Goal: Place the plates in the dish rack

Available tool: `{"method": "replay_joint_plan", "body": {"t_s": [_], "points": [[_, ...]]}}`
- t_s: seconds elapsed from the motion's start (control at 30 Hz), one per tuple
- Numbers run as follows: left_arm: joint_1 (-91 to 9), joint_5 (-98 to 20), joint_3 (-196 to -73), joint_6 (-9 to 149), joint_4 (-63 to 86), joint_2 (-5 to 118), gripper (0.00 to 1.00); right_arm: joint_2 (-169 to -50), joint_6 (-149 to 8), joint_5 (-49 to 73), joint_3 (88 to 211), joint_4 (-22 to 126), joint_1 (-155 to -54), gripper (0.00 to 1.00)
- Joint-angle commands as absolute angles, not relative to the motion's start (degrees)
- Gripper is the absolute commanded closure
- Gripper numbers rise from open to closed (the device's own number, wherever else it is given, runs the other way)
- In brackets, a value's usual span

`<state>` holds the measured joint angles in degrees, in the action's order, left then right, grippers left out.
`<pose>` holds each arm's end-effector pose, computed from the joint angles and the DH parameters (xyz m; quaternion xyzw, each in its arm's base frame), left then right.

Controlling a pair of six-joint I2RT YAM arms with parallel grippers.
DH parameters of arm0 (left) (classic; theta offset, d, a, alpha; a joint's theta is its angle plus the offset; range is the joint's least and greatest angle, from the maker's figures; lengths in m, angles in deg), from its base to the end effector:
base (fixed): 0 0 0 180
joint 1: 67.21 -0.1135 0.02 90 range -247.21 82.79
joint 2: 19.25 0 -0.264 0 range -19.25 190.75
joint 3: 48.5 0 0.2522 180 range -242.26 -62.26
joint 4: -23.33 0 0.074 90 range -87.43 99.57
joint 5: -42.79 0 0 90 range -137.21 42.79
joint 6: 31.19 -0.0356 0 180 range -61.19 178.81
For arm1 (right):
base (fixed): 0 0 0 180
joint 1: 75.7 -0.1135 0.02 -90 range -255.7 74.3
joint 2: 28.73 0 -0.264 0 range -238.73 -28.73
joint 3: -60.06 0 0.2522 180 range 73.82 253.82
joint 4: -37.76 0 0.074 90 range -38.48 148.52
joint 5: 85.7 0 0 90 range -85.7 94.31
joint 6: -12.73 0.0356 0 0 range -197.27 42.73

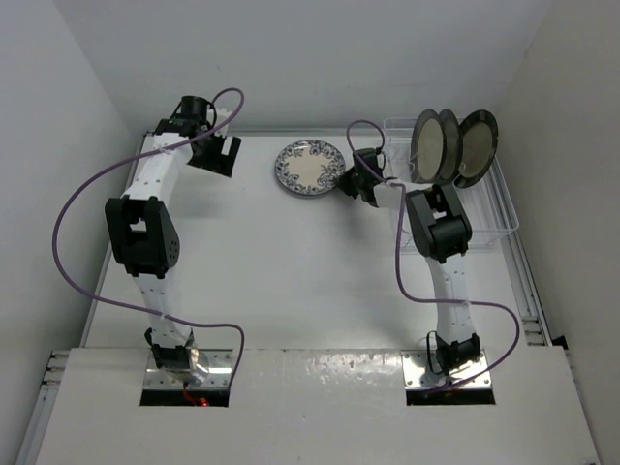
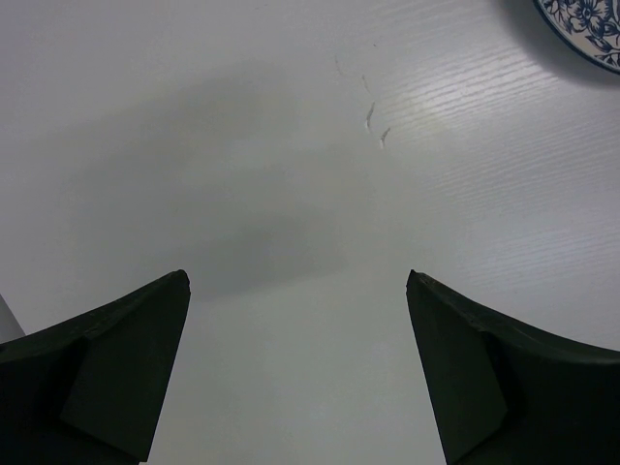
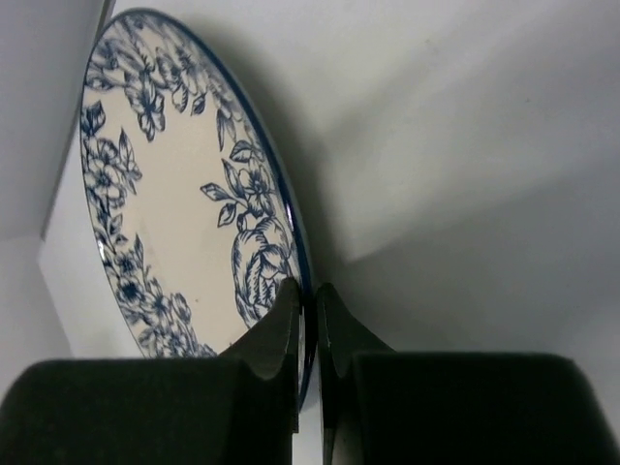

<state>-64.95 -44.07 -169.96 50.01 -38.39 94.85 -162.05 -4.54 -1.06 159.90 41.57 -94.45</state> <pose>0.4413 -0.0194 0.2978 0.1001 0.9464 -0.0086 0.3069 0.4732 0.1571 0.1001 0.4247 0.7882 0.2883 0.3395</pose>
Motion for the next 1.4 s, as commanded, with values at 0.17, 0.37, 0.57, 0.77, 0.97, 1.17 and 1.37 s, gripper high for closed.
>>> {"method": "replay_joint_plan", "body": {"t_s": [0.17, 0.37, 0.57, 0.77, 0.97, 1.17, 1.37], "points": [[-65.28, -43.96, -171.07, 49.67, -37.89, 92.02, 0.01, -145.47, -31.00, -0.71, 152.93, 34.30, -92.85, 1.00], [-65.28, -43.96, -171.68, 49.67, -37.89, 92.54, 0.01, -140.27, -40.69, 2.55, 153.89, 33.68, -91.61, 1.00], [-65.28, -43.96, -171.68, 49.67, -37.89, 92.55, 0.01, -136.93, -46.75, 3.07, 154.33, 33.68, -91.61, 1.00], [-65.28, -43.43, -171.68, 49.67, -37.89, 92.55, 0.01, -130.95, -52.04, 1.58, 155.56, 34.03, -91.44, 1.00], [-65.28, -42.90, -172.21, 49.67, -37.89, 92.55, 0.01, -126.12, -53.27, -0.44, 155.38, 33.33, -89.15, 1.00], [-65.28, -42.90, -172.21, 49.67, -38.41, 92.55, 0.01, -120.41, -56.69, -7.90, 153.80, 31.39, -86.96, 1.00], [-65.28, -42.29, -172.21, 49.67, -38.42, 92.55, 0.01, -115.57, -61.27, -14.41, 152.66, 29.90, -83.00, 1.00]]}}
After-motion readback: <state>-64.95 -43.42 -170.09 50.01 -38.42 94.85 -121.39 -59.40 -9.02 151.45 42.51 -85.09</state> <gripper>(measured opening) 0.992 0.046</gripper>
